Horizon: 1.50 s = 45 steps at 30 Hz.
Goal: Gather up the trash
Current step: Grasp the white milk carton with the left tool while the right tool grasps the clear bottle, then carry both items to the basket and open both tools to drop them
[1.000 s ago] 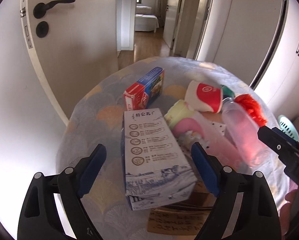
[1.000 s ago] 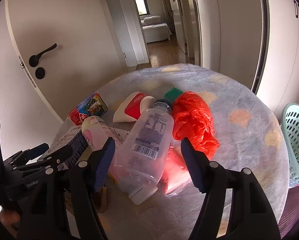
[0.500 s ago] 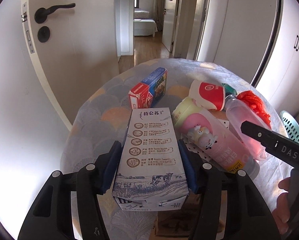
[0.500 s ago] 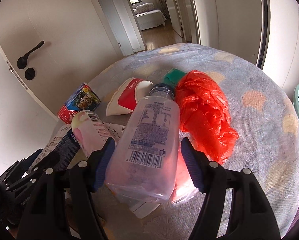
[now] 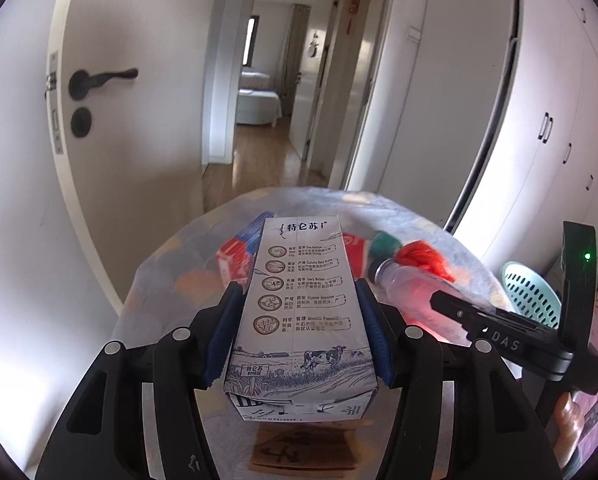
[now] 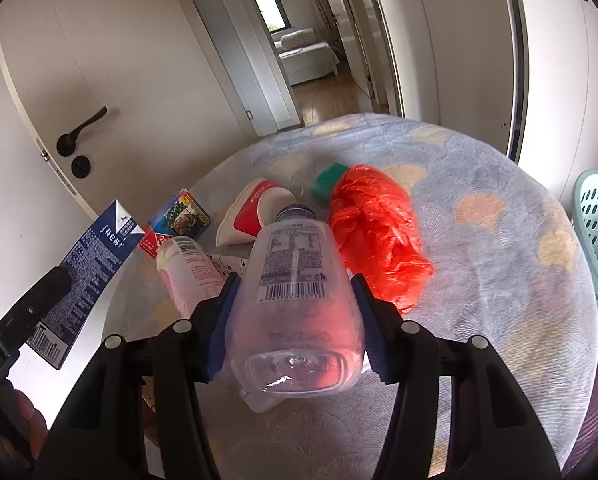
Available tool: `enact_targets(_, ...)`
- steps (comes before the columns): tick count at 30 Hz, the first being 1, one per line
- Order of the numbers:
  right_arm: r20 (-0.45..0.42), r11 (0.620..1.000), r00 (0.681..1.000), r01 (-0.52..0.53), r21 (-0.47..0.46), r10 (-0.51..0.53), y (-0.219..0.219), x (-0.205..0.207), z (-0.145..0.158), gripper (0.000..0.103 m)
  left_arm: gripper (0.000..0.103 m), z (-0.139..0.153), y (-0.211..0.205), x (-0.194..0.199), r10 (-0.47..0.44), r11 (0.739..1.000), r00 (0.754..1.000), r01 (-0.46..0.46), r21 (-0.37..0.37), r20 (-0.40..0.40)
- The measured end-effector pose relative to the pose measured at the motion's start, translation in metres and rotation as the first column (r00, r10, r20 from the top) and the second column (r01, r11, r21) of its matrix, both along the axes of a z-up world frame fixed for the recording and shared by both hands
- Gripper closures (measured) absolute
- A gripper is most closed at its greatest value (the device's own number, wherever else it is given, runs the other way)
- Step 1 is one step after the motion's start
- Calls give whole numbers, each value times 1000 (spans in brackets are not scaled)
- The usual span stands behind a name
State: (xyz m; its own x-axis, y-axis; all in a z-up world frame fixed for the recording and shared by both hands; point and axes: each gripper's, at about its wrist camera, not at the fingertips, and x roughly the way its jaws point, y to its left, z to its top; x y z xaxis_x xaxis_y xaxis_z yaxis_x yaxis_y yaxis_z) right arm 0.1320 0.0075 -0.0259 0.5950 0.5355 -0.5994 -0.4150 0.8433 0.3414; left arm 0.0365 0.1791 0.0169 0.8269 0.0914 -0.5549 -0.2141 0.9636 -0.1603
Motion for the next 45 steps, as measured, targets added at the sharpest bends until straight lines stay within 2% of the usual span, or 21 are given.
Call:
enact_targets(6, 49, 999, 999, 18, 38, -20, -25, -11, 19, 51, 48, 15, -22, 4, -45, 999, 998, 45, 1, 49)
enact_targets(13, 139, 994, 985, 94, 57, -101, -65, -23, 45, 51, 48, 31, -59, 16, -121, 993, 988, 120, 12, 98)
enact_targets(19, 237, 974, 945, 217, 65, -226, -112, -34, 68, 51, 48, 38, -99, 40, -218, 976, 968, 220, 1, 120)
enact_targets(23, 265, 947, 910, 308, 87, -320, -153, -35, 76, 51, 48, 40, -129, 63, -287, 956, 950, 292, -21, 127)
enact_targets(27, 257, 907, 870, 406, 108, -420, -198, -28, 75, 51, 48, 39, -170, 86, -375, 924, 918, 382, -29, 131)
enact_targets(32, 212, 843, 816, 522, 125, -537, -257, -10, 61, 51, 48, 30, -234, 120, -492, 867, 864, 497, -25, 110)
enact_targets(35, 198, 792, 769, 604, 87, -608, -285, 0, 46, 51, 48, 20, -270, 144, -551, 831, 830, 555, -38, 81)
enact_targets(39, 119, 725, 716, 688, 42, -687, -324, 19, 12, 51, 48, -8, -311, 181, -614, 785, 789, 612, -98, 10)
enact_targets(42, 44, 696, 695, 718, 10, -718, -345, 33, -13, 51, 48, -36, -331, 203, -646, 760, 761, 632, -150, -63)
enact_targets(45, -33, 698, 698, 716, 0, -715, -360, 40, -37, 51, 48, -62, -347, 216, -666, 745, 737, 645, -172, -119)
